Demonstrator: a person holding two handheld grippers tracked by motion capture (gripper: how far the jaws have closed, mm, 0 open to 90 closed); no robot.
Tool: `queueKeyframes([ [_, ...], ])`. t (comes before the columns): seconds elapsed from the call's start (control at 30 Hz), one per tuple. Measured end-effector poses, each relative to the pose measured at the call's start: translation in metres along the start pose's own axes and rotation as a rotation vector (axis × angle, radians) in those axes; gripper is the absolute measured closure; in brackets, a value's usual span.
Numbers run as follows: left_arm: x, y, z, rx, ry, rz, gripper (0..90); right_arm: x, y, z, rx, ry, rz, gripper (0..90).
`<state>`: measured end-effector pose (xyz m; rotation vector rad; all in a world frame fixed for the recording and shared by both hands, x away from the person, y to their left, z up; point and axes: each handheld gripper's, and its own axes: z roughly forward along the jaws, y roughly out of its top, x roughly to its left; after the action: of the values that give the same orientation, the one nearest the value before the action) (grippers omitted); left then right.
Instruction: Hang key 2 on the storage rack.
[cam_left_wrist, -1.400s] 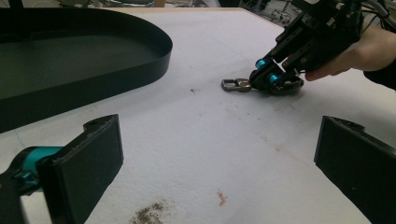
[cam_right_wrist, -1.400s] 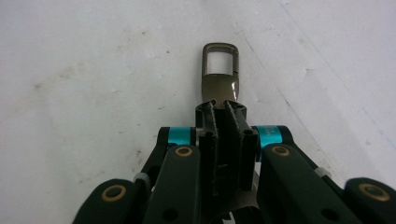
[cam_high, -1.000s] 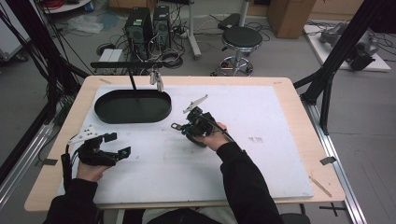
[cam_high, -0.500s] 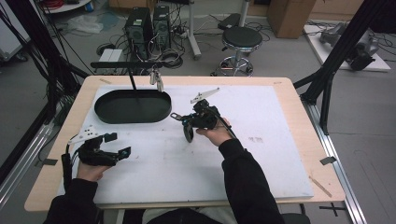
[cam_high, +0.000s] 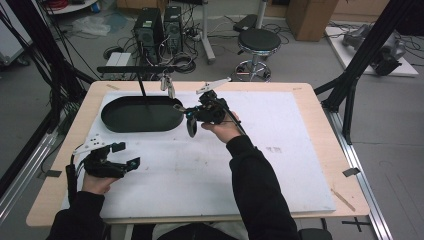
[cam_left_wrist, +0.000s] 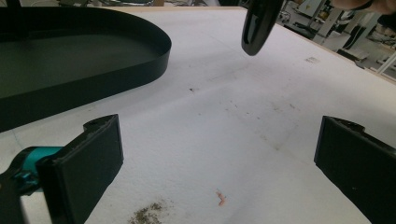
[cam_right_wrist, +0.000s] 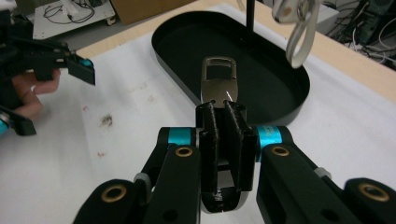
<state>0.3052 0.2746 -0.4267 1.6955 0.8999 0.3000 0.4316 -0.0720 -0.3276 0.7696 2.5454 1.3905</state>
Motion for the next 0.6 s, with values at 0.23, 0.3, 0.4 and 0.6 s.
queueKeyframes([
  [0.23, 0.0, 0.0, 0.0, -0.003, 0.0, 0.0, 1.7, 0.005, 0.021, 0.006, -0.008, 0.011, -0.022, 84.4],
  [0.3, 0.0, 0.0, 0.0, -0.003, 0.0, 0.0, 1.7, 0.006, 0.026, 0.008, -0.006, 0.008, -0.028, 84.4],
  [0.4, 0.0, 0.0, 0.0, -0.005, 0.0, 0.0, 1.7, 0.007, 0.034, 0.01, -0.007, 0.005, -0.038, 84.4],
  [0.6, 0.0, 0.0, 0.0, -0.006, 0.0, 0.0, 1.7, 0.006, 0.05, 0.013, -0.021, -0.006, -0.044, 84.4],
])
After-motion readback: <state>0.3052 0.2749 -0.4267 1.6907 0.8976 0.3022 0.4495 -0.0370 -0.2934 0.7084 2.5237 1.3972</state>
